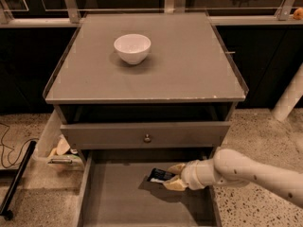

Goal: Place rxbar blueberry into middle drawer

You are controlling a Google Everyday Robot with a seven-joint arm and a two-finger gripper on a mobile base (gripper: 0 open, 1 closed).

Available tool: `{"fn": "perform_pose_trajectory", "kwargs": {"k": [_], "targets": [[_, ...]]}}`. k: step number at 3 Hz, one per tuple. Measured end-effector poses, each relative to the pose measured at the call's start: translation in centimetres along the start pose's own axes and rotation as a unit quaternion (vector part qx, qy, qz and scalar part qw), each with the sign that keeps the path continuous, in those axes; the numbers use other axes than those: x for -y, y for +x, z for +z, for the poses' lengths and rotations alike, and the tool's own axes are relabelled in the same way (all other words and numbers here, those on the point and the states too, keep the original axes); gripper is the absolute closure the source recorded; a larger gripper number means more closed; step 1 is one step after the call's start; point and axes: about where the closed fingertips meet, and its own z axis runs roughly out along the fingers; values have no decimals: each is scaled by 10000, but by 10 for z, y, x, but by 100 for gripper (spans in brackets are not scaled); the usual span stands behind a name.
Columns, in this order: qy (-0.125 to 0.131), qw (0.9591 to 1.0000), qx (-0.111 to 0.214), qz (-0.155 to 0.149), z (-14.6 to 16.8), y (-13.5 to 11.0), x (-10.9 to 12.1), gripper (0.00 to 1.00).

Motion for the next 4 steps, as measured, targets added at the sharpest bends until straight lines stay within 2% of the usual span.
{"fn": "perform_pose_trajectory", "kwargs": {"k": [1,2,3,4], "targets": [[29,9999,150,-49,45,9,1,100],[224,9991,276,-230,76,19,2,100],[386,9981,241,-405,104,32,11,100],[414,9983,215,-362,118,48,22,100]]}}
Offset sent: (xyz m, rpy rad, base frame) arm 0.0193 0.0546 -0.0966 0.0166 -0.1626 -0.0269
